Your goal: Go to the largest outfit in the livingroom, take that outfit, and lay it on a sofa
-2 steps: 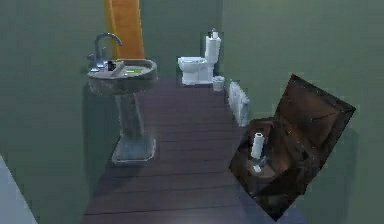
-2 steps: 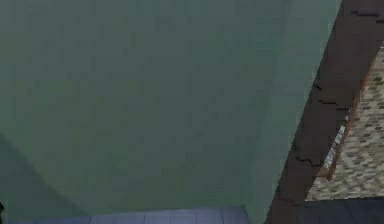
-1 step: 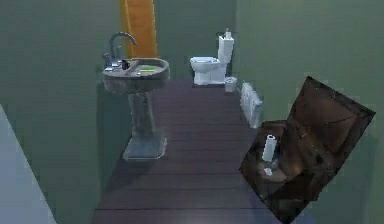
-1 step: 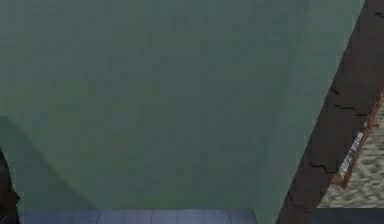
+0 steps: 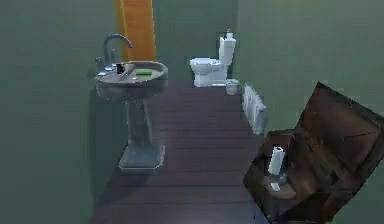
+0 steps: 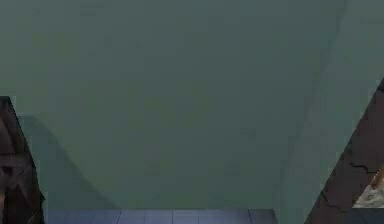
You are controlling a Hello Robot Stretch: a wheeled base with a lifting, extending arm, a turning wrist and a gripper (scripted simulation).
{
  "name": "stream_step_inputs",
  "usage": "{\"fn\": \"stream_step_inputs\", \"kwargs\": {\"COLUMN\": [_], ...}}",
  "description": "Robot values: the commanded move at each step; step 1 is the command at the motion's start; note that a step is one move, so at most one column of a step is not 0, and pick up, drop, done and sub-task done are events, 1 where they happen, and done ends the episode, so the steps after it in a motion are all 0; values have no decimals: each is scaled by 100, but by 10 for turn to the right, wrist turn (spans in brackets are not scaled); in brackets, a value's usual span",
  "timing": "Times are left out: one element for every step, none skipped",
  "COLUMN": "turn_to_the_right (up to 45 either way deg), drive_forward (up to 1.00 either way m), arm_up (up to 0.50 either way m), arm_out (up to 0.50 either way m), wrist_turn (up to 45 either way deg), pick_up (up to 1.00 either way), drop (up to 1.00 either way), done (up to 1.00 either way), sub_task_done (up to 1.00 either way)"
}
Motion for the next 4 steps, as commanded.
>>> {"fn": "stream_step_inputs", "kwargs": {"turn_to_the_right": [0,0,-60,0], "drive_forward": [100,100,0,10], "arm_up": [0,0,0,0], "arm_out": [0,0,0,0], "wrist_turn": [0,0,0,0], "pick_up": [0,0,0,0], "drop": [0,0,0,0], "done": [0,0,0,0], "sub_task_done": [0,0,0,0]}}
